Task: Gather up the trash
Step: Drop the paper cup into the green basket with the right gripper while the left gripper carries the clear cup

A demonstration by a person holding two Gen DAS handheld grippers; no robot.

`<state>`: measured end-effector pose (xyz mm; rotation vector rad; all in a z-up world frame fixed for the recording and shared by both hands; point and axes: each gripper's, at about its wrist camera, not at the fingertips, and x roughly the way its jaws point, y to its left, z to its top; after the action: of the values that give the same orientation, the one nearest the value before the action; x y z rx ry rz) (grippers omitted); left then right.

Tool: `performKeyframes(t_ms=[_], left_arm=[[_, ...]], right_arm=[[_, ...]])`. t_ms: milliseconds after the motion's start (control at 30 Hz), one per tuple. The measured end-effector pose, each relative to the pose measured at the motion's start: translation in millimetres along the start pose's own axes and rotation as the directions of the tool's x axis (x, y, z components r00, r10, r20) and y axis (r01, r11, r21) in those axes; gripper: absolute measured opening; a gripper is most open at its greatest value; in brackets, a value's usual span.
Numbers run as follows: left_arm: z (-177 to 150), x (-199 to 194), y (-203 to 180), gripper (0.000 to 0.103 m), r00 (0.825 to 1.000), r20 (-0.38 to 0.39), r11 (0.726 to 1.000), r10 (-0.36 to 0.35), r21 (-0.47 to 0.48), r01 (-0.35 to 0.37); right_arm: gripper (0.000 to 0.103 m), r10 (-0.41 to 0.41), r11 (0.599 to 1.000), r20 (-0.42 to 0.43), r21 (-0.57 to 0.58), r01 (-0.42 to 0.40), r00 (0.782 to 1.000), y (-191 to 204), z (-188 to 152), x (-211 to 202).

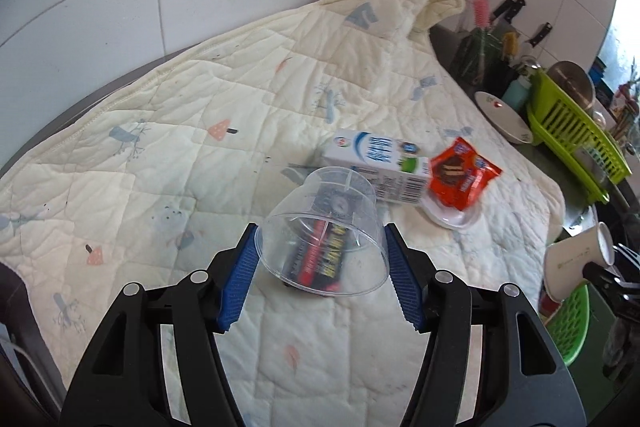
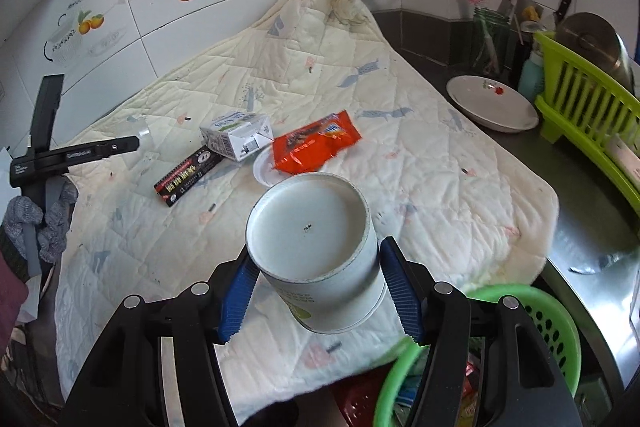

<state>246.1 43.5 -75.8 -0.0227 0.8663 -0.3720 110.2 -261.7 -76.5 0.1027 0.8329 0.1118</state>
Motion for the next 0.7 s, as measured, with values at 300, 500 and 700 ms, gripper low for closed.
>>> performKeyframes(t_ms=[300,500,700], left_arm=[[-25.3,-36.0,-70.8,0.061,0.993,0.021,0.992,-0.117,0.053,0.116],[-42.2,-46.9,-126.2,0.061,0.979,0.014,0.972,-0.204,0.121,0.201],[-51.5,-47.0,-169.0,0.061,0.962,-0.011,0.948,-0.273,0.165,0.271]], right_arm=[[0.057,-0.092,0.993,-0.004,0.074,0.092,0.996,-48.4,-42.9,-47.2],[0.05,-0.149,0.978,-0.029,0.14,0.151,0.988,-83.6,-77.8,-73.2],[0.05,-0.192,0.962,-0.029,0.192,0.194,0.981,-104.7,-103.9,-97.6]])
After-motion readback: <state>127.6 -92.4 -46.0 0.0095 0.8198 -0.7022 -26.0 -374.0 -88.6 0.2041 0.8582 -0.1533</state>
